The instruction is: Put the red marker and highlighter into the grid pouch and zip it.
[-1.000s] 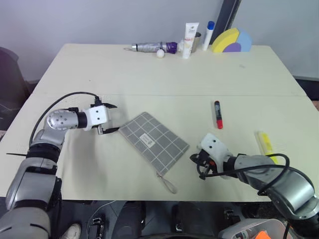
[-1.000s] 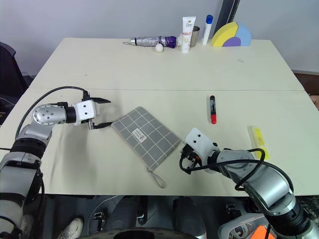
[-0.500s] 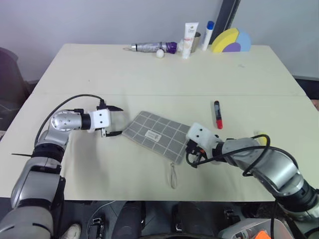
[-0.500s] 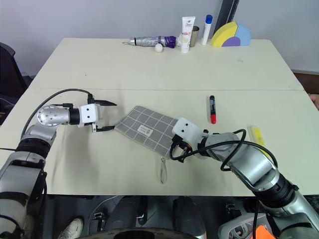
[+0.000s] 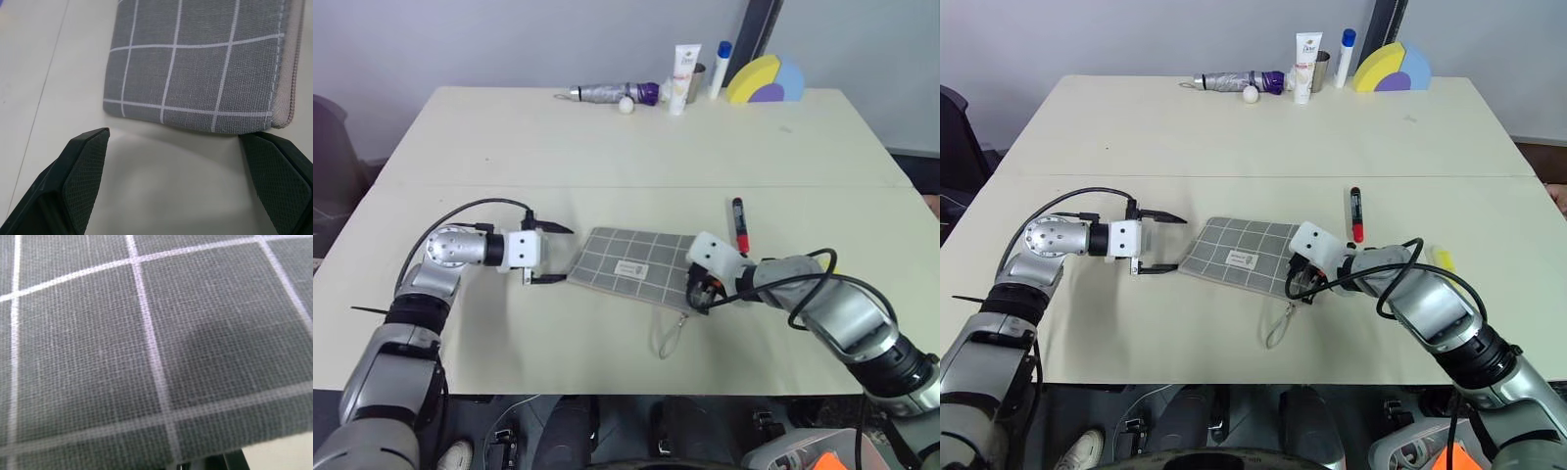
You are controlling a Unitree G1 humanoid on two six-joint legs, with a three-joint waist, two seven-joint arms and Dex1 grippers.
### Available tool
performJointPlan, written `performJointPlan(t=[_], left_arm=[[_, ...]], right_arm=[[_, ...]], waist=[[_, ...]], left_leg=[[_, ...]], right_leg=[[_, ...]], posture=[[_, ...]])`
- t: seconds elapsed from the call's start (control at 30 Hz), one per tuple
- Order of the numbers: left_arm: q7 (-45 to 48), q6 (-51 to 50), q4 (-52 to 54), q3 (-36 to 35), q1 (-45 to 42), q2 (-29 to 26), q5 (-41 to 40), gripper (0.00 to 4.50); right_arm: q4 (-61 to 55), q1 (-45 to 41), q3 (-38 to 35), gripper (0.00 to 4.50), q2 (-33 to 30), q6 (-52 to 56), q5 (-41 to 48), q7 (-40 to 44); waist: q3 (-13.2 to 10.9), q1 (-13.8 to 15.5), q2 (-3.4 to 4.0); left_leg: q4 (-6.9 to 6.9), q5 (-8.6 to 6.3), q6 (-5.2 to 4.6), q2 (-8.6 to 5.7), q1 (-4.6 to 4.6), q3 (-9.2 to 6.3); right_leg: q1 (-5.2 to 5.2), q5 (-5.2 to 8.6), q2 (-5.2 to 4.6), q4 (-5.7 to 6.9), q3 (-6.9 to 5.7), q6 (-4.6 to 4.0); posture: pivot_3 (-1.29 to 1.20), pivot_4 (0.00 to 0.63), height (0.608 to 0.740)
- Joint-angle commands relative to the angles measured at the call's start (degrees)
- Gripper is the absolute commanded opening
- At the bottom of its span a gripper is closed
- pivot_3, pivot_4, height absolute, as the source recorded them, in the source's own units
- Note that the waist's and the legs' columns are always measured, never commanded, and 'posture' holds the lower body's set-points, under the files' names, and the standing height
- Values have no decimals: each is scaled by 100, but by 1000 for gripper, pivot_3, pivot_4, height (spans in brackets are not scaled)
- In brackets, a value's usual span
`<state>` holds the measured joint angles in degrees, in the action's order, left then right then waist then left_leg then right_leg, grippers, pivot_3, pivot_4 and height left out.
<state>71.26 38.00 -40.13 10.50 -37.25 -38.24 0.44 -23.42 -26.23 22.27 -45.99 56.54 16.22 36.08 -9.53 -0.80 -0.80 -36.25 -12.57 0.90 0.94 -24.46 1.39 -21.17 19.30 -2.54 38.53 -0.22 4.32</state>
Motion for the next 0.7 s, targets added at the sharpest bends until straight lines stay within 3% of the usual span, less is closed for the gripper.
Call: performJointPlan(t=[0.03,0.23,0.7], left_arm=[[162,-6,152,-24,45,-245,-74,4500],[105,342,161,32,-62,-342,63,4500],[-1313,2740,-1074,709,-805,-267,1674,4500]], right_arm=[[113,-12,-35,34,-9,-100,-184,88],[212,-44,-71,34,108,-163,-247,169],[388,-94,-44,34,310,-266,-516,331]], waist=[[0,-3,0],[0,3,0],[2,6,0]], left_leg=[[0,0,0,0,0,0],[-3,0,0,1,0,0],[-26,1,-1,1,6,2]], right_leg=[[-1,0,0,1,0,0],[0,0,0,3,0,0],[-1,0,1,38,1,0]], posture=[[0,150,740],[0,150,740],[0,150,740]])
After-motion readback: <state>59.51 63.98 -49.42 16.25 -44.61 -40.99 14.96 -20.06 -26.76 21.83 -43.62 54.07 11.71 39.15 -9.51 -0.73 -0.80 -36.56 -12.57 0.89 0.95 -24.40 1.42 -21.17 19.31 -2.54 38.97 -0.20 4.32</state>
